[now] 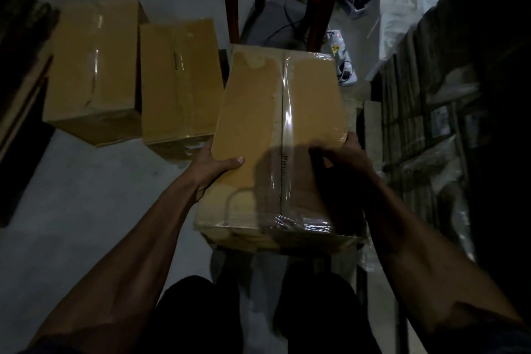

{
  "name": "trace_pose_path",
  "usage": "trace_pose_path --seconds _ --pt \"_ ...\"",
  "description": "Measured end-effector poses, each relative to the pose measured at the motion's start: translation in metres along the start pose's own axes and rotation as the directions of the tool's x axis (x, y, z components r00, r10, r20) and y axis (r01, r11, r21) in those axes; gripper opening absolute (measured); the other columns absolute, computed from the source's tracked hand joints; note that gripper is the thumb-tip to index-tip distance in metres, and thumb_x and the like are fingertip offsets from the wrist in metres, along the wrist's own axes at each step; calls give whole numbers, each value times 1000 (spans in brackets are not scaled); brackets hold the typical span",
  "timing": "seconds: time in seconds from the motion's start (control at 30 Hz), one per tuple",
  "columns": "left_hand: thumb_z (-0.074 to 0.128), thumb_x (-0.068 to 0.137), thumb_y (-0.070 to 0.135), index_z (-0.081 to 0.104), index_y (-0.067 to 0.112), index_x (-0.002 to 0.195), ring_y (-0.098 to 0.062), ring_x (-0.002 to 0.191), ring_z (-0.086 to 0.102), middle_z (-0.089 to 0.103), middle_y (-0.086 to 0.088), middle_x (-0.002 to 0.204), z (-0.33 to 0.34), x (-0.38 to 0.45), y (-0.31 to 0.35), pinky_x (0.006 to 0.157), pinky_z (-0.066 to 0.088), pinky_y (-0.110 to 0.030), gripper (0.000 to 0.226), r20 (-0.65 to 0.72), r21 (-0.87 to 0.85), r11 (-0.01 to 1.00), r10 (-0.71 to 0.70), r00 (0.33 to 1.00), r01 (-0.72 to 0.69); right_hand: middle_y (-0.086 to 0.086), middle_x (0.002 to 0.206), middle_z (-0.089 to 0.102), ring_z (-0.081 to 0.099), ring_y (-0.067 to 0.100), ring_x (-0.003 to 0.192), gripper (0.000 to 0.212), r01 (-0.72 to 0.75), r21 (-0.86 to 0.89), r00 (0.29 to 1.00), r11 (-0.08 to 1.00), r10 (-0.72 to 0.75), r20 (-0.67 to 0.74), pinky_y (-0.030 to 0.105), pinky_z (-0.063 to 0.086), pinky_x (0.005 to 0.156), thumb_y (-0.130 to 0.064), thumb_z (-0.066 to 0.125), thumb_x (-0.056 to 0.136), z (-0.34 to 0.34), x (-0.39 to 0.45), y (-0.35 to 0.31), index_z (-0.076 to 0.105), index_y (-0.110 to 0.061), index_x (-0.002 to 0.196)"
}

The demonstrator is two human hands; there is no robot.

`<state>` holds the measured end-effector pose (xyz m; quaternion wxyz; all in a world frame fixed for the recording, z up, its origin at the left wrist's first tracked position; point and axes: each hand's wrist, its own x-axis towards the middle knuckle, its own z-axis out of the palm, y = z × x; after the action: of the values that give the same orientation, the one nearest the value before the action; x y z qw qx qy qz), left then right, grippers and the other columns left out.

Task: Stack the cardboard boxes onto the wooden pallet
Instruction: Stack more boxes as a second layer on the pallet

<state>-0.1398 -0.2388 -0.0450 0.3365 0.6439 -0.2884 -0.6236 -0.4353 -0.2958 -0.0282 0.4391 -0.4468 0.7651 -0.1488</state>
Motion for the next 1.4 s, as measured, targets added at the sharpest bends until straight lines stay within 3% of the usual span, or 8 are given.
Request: trace_pose_path --seconds 0.17,0.33,0.43,0.57,0.7,0.8,1.1,1.4 --pt "77 82 10 41 20 145 -13 98 65 63 -5 121 -9 -110 79 66 56 -21 73 -14 31 998 63 998 -62 1 112 68 66 27 100 108 51 -16 999 999 -51 -10 48 55 91 -81 76 41 -57 -105 -60 48 -29 132" --pt "78 81 9 42 18 145 -19 108 65 64 -6 126 -28 -209 127 77 57 -27 74 -11 30 994 106 994 -106 -1 115 67 65 28 104 118 89 -19 996 996 -89 1 51 53 95 -90 72 36 -91 -186 -88 47 -28 133" --pt "80 81 12 41 18 145 -19 109 65 64 -5 125 -39 -260 136 83 58 -30 76 -17 45 988 146 989 -145 -1 120 64 62 26 108 109 97 -40 995 995 -97 -6 49 50 98 -79 78 46 -104 -246 -110 46 -26 136" --pt "79 81 11 41 16 144 -15 103 66 64 -5 122 -44 -317 135 69 58 -21 75 -61 38 981 192 979 -190 4 125 64 61 32 114 100 136 -62 990 989 -138 -38 50 47 102 -71 75 56 -109 -299 -117 41 -26 138" --pt "79 81 11 40 21 143 -8 99 66 63 0 120 -39 -377 117 65 56 -17 74 -148 10 974 227 963 -228 2 125 63 61 30 115 112 217 -90 976 972 -218 -3 46 47 100 -77 69 51 -111 -336 -110 32 -27 144" --pt "80 80 11 42 21 143 -16 104 67 65 -2 121 -30 -420 89 77 59 -27 74 -214 -13 962 263 941 -272 -4 124 59 59 25 111 90 278 -110 960 954 -278 17 35 43 90 -64 75 68 -114 -360 -91 36 -27 140" --pt "83 77 12 42 24 145 -14 104 68 65 -1 123 35 -558 -3 76 58 -25 80 -448 -71 944 260 855 -324 -4 115 64 61 30 108 88 464 -123 882 877 -443 162 51 50 96 -70 67 62 -147 -451 -17 37 -35 136" --pt "76 80 -2 43 17 143 -20 103 68 64 -9 122 83 -682 -84 73 57 -24 74 -606 -222 902 171 777 -371 3 117 64 60 36 108 89 543 -271 834 795 -472 285 47 49 95 -72 63 62 -148 -540 34 34 -35 138"
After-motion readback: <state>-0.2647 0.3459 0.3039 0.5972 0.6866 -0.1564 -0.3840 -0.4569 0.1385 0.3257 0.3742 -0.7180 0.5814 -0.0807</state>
